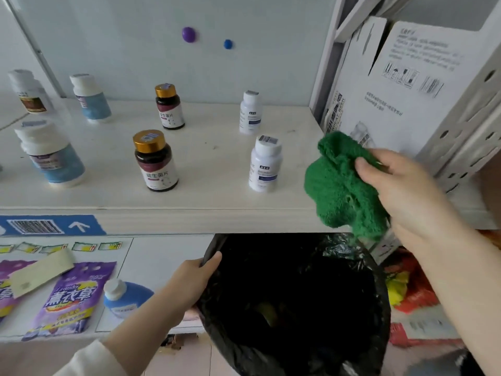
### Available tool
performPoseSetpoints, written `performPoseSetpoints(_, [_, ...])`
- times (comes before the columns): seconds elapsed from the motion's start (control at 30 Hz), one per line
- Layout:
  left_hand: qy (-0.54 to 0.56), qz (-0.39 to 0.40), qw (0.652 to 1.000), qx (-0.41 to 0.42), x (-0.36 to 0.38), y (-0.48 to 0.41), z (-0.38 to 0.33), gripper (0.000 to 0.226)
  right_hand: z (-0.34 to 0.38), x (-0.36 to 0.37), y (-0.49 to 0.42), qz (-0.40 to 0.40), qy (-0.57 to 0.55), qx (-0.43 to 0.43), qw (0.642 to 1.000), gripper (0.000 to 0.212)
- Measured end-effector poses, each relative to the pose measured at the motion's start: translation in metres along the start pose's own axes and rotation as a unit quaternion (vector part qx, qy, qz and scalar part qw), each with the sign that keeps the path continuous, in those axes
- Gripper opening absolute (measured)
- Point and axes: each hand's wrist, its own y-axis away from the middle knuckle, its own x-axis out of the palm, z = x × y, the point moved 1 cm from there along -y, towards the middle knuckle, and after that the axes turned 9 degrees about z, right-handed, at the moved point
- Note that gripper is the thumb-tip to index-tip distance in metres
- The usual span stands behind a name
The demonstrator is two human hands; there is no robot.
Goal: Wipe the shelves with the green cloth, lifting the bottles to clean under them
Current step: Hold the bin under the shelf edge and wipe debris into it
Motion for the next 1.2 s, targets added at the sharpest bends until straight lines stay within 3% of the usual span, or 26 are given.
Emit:
performPoseSetpoints(0.17, [0.019,-0.048,0.999,-0.009,0.008,0.002,-0.011,0.037,0.005,0.002,-0.074,-0.124,0.057,-0.040,0.990,0.018])
performPoseSetpoints(0.3, [0.012,-0.062,0.998,-0.005,0.004,0.001,-0.018,0.037,-0.002,0.004,-0.123,-0.196,0.184,-0.019,0.963,0.030])
performPoseSetpoints(0.37, [0.011,-0.060,0.998,-0.001,0.003,-0.002,-0.019,0.042,-0.015,0.003,-0.138,-0.195,0.239,0.016,0.951,0.031])
performPoseSetpoints(0.47, [0.000,-0.056,0.998,0.000,0.000,-0.006,-0.018,0.047,-0.040,0.009,-0.147,-0.116,0.294,0.063,0.947,0.035])
performPoseSetpoints(0.57, [-0.014,-0.060,0.998,0.000,-0.001,-0.010,-0.018,0.049,-0.052,0.016,-0.153,-0.078,0.299,0.044,0.950,0.036])
performPoseSetpoints(0.67, [-0.027,-0.059,0.998,0.004,-0.002,-0.012,-0.020,0.051,-0.050,0.016,-0.166,-0.138,0.275,0.018,0.951,0.033])
performPoseSetpoints(0.8, [-0.031,-0.075,0.997,-0.005,-0.002,-0.013,-0.021,0.047,-0.039,0.010,-0.214,-0.220,0.149,0.065,0.962,0.035])
performPoseSetpoints(0.87, [-0.022,-0.081,0.996,-0.011,-0.001,-0.013,-0.021,0.046,-0.039,0.015,-0.239,-0.193,0.148,0.066,0.968,0.035])
performPoseSetpoints(0.97, [0.008,-0.091,0.996,-0.024,-0.001,-0.012,-0.019,0.043,-0.045,0.033,-0.263,-0.079,0.234,0.035,0.968,0.038])
performPoseSetpoints(1.1, [0.032,-0.099,0.994,-0.024,0.001,-0.011,-0.014,0.045,-0.045,0.043,-0.278,0.083,0.305,0.015,0.948,0.043])
performPoseSetpoints(1.2, [0.033,-0.102,0.994,-0.023,0.002,-0.009,-0.011,0.046,-0.047,0.038,-0.273,0.142,0.313,0.001,0.939,0.040])
